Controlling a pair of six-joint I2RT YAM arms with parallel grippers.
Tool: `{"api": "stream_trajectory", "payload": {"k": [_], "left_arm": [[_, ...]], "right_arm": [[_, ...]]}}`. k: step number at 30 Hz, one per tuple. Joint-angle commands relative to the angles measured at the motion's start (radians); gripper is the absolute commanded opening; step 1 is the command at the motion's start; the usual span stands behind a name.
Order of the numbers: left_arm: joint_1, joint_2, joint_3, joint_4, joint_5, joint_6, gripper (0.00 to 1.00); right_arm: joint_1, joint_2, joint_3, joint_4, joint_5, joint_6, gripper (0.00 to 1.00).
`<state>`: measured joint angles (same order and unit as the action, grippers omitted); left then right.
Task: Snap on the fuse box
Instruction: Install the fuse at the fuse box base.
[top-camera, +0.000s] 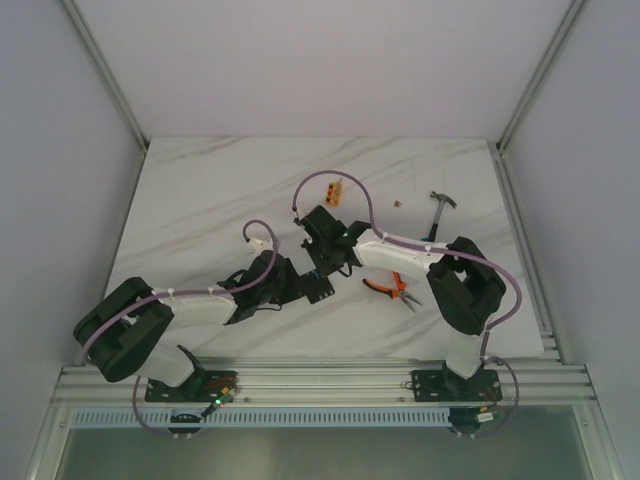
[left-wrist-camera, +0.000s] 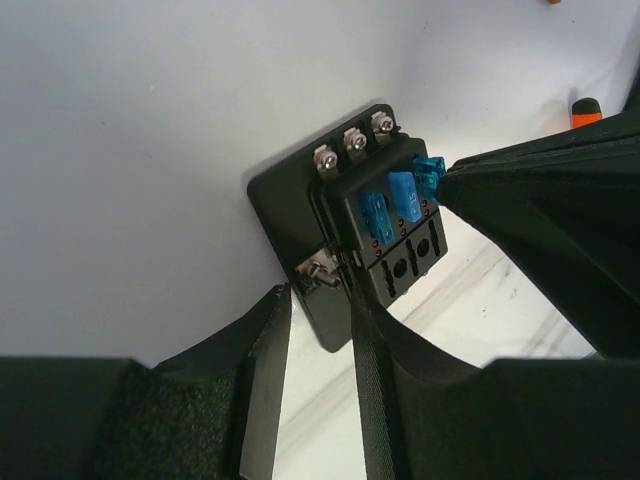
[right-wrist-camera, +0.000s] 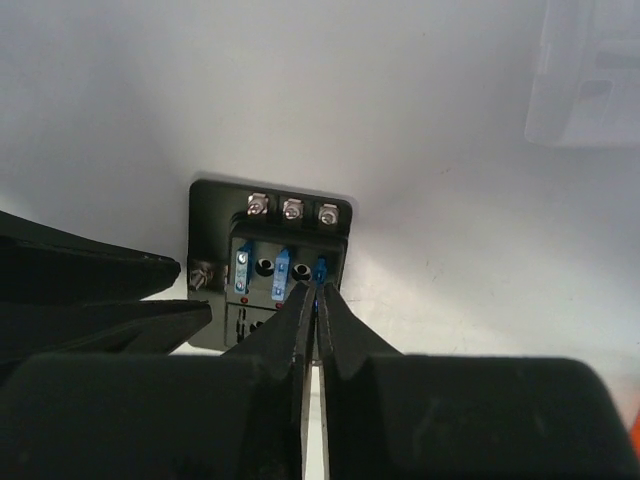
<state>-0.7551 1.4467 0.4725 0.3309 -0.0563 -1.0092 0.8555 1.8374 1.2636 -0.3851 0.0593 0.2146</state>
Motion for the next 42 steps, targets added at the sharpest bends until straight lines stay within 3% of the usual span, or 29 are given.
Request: {"api": "stream_trajectory", "payload": {"k": [1, 10, 24, 42], "left_arm": [[-0.006, 0.023, 0.015, -0.017, -0.001, -0.002, 0.40], [-0.006, 0.042, 0.016, -0.017, -0.007, -0.004, 0.38], [-0.006, 0.051, -0.001, -0.018, -0.014, -0.012, 0.35], [-0.006, 0.062, -0.007, -0.009, -0.021, -0.023, 0.34]], "right_arm": [[0.002, 0.031, 0.043, -0.047, 0.004, 0.006, 0.07], [0.002, 0.075, 0.037, -0.116, 0.004, -0.004, 0.00], [-0.006, 0.175, -0.028, -0.153, 0.083, 0.003, 0.00], [0.007, 0.340, -0.076, -0.146, 0.077, 0.006, 0.00]]}}
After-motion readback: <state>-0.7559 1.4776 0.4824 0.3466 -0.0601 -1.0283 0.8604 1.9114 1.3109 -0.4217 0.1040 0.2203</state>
